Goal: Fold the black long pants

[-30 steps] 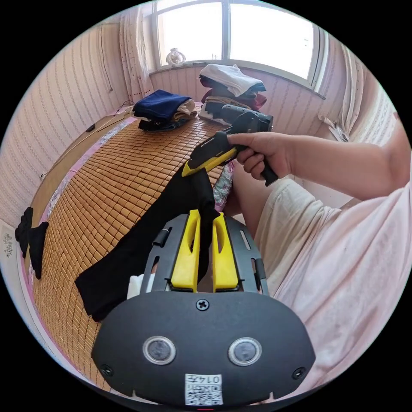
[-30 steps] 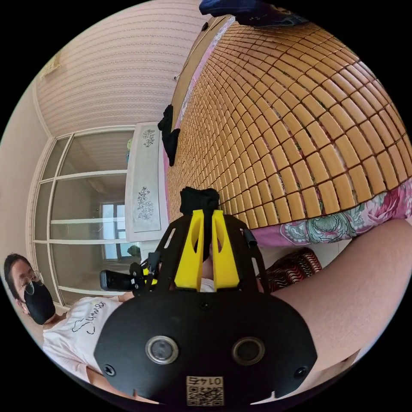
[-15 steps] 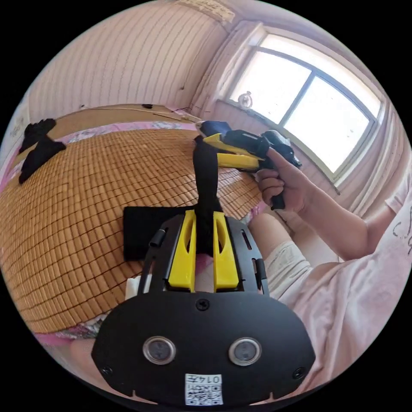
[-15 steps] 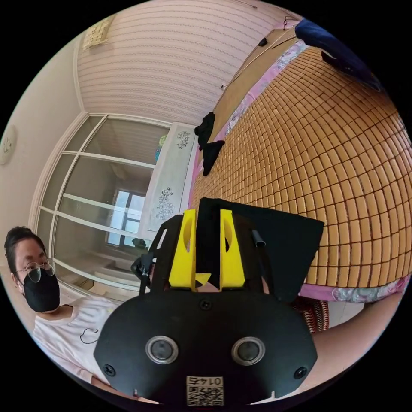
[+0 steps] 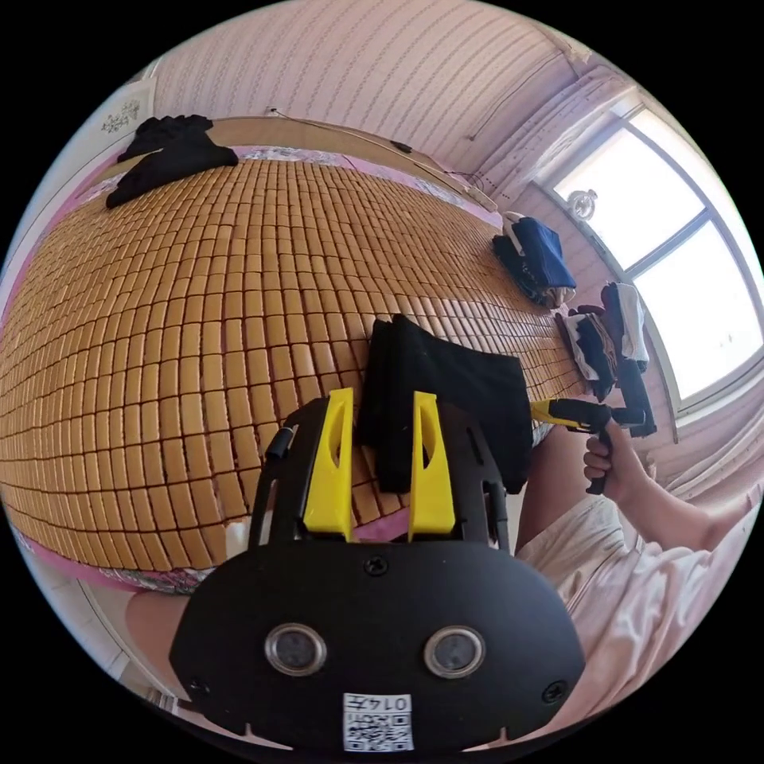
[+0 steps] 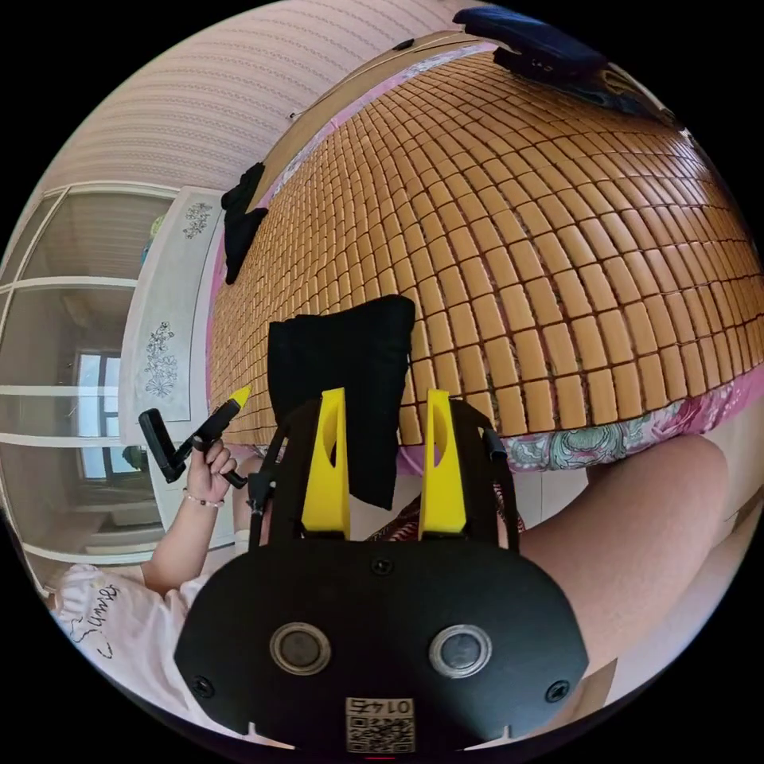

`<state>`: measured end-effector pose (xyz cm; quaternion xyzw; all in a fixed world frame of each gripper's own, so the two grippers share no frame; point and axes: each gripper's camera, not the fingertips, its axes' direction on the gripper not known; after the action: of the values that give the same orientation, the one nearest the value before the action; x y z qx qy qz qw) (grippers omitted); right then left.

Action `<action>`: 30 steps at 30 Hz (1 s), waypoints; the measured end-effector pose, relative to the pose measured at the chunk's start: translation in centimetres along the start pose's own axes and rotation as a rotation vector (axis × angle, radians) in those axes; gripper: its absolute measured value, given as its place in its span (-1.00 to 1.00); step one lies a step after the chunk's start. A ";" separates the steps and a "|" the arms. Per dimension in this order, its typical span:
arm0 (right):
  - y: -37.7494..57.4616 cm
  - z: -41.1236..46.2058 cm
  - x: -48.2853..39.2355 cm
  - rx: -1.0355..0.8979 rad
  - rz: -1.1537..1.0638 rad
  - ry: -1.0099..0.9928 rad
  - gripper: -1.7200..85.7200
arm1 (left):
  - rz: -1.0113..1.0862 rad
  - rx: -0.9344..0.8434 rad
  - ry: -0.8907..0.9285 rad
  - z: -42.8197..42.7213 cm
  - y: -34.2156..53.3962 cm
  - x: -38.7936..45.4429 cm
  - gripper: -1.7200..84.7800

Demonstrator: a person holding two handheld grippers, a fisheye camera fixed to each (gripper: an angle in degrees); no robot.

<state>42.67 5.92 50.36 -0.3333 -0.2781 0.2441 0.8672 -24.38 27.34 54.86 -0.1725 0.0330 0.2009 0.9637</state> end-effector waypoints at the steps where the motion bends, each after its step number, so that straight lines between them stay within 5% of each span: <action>1: 0.1 0.8 -0.3 -0.038 -0.004 0.013 -0.61 | 0.019 -0.030 -0.017 1.2 -1.0 -0.1 -0.67; 5: 0.9 0.7 -3.0 -0.035 -0.102 0.088 -0.66 | 0.035 -0.186 0.012 5.1 -3.0 -1.0 -0.67; 16: 2.1 0.8 -9.4 -0.099 -0.284 0.157 -0.84 | -0.021 -0.229 0.118 5.9 -4.5 -4.5 -0.79; 24: -1.1 -9.9 -13.7 -0.002 -0.598 0.226 -0.88 | 0.049 -0.085 0.308 6.7 -8.4 1.2 -0.81; 30: -6.6 -25.2 -15.0 0.141 -0.755 0.455 -0.88 | 0.143 0.202 0.529 7.4 -19.2 11.6 -0.81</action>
<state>49.58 -18.69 34.54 -0.1936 -0.1650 -0.1507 0.9553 -6.10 17.76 66.40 -0.1192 0.3151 0.2122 0.9173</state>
